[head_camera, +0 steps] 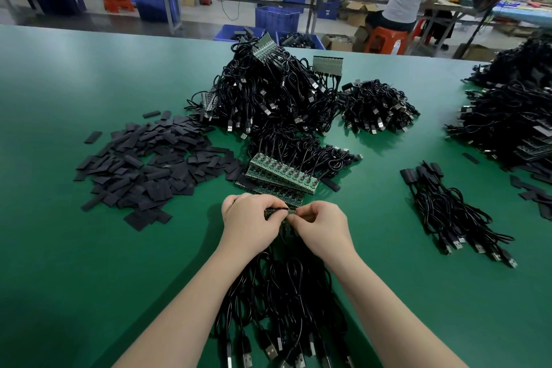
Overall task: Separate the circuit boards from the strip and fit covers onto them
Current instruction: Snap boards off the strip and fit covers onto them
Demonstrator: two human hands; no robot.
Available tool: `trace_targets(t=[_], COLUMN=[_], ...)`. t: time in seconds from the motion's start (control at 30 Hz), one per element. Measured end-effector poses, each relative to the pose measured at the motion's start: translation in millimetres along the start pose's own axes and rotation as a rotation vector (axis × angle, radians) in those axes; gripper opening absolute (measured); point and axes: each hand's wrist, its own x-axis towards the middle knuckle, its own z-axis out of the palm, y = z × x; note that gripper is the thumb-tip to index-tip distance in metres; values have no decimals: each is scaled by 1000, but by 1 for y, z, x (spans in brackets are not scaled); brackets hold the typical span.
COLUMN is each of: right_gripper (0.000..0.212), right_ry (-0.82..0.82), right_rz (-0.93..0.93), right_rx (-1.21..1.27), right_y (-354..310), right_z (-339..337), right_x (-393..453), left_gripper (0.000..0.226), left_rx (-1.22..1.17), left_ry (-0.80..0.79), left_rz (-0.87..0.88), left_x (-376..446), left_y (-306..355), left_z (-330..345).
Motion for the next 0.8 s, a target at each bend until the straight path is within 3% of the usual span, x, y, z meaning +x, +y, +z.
trace_targets(t=[0.27, 0.57, 0.8], right_gripper=[30, 8, 3], right_ry=[33, -129, -119], right_rz=[-23, 31, 29], right_rx=[-16, 170, 345], right_y=[-2, 7, 13], right_z=[4, -6, -6], right_x=[-3, 1, -4], left_gripper=[11, 17, 27], left_rx=[16, -31, 61], left_ry=[-15, -94, -127], left_rz=[-15, 51, 97], left_x=[3, 1, 1], left_y=[1, -2, -5], left_z=[0, -4, -9])
